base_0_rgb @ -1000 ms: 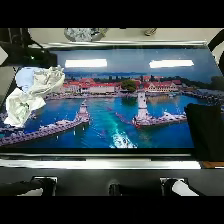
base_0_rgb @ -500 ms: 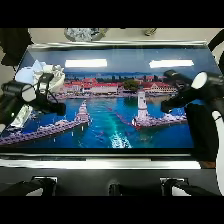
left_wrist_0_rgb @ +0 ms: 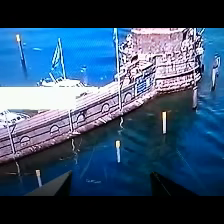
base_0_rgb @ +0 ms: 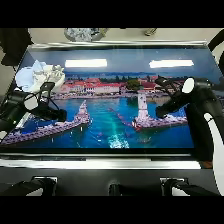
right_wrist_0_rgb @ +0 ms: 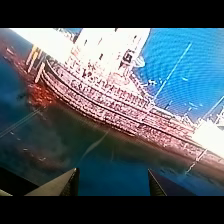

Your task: Fold the shirts.

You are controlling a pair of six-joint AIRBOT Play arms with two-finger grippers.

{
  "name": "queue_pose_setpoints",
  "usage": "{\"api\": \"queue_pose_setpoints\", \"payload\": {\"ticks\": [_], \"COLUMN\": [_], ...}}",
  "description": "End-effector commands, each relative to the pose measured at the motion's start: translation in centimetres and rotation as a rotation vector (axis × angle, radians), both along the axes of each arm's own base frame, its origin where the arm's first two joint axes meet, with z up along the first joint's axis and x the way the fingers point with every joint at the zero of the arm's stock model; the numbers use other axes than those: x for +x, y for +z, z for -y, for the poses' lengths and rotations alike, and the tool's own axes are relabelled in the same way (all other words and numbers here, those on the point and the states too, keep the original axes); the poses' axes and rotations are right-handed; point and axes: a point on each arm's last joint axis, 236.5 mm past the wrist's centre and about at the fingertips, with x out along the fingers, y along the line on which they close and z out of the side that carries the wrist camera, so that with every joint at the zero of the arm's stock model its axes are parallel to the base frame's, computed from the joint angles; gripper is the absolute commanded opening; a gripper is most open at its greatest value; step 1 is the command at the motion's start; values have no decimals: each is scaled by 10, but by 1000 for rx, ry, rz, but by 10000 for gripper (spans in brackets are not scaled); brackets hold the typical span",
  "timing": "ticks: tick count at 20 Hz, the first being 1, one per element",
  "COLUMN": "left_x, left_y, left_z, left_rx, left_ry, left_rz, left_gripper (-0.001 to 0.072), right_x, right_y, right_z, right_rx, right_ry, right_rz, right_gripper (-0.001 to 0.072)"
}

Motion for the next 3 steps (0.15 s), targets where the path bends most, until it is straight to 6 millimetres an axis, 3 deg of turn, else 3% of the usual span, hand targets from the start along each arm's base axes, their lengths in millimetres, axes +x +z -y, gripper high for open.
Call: {"api": "queue_pose_setpoints", "payload": {"ticks": [1,3], "left_x": [-1,-1], "left_y": [-1,-1], "left_z": [0,0], "left_rx": [-1,-1], "left_ry": [0,0], "left_rz": [-1,-1], "left_gripper": [573,574], "right_x": [0,0], "right_y": [0,-1], "right_z": [-1,-1], "right_rx": [0,0], "right_ry": [3,2], "right_rz": [-1,-1], "right_gripper": [545,545]}}
